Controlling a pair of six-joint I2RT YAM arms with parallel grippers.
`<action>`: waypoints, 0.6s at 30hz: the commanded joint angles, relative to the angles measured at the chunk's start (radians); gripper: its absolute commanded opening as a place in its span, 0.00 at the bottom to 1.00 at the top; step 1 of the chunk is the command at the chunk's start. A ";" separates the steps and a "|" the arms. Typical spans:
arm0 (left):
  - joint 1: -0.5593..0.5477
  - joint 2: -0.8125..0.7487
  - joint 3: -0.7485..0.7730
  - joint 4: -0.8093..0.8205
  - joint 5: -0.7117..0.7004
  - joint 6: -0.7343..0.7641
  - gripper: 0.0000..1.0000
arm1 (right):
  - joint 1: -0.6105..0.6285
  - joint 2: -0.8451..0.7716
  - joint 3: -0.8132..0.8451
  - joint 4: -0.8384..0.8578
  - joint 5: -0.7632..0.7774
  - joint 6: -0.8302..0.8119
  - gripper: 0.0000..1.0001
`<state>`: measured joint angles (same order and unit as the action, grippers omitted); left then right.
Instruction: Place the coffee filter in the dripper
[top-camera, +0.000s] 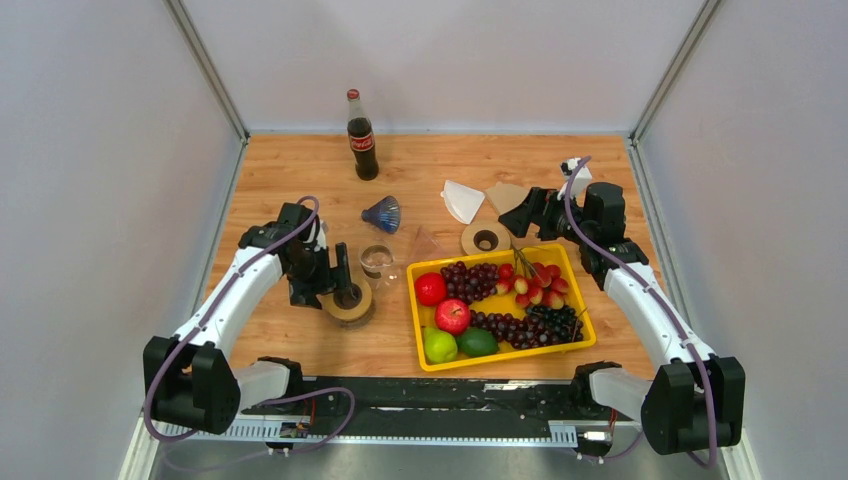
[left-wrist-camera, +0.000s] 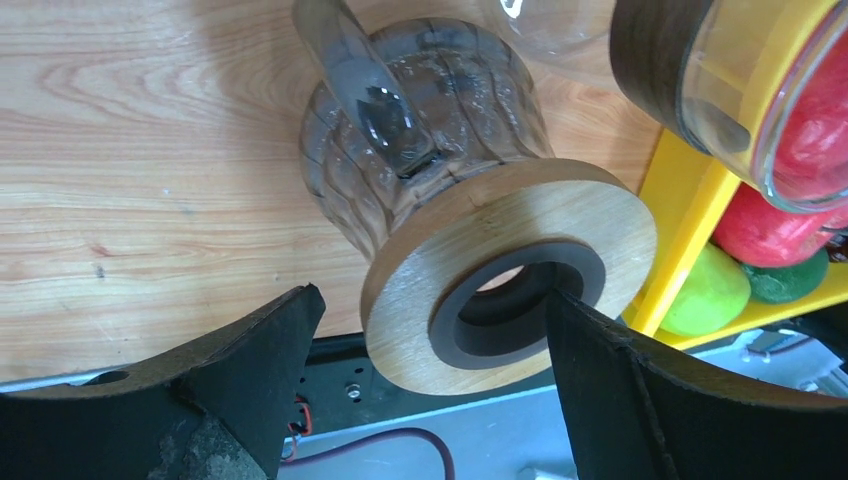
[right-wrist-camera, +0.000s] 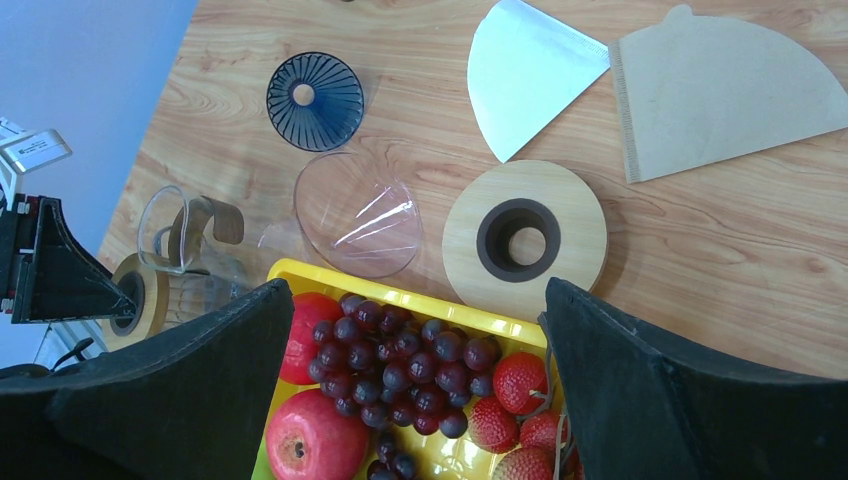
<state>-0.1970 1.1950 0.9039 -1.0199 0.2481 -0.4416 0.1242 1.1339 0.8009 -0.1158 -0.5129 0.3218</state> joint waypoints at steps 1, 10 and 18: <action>-0.005 0.004 0.031 0.004 -0.069 -0.013 0.94 | 0.006 -0.007 0.000 0.019 0.003 -0.019 1.00; -0.005 -0.051 0.090 -0.014 -0.096 -0.003 1.00 | 0.151 0.027 0.046 0.014 0.075 -0.080 1.00; -0.005 -0.176 0.149 0.030 -0.210 -0.049 1.00 | 0.355 0.208 0.199 0.014 0.185 -0.079 1.00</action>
<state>-0.1970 1.0927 1.0027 -1.0245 0.1215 -0.4568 0.4282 1.2579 0.8921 -0.1265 -0.3832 0.2344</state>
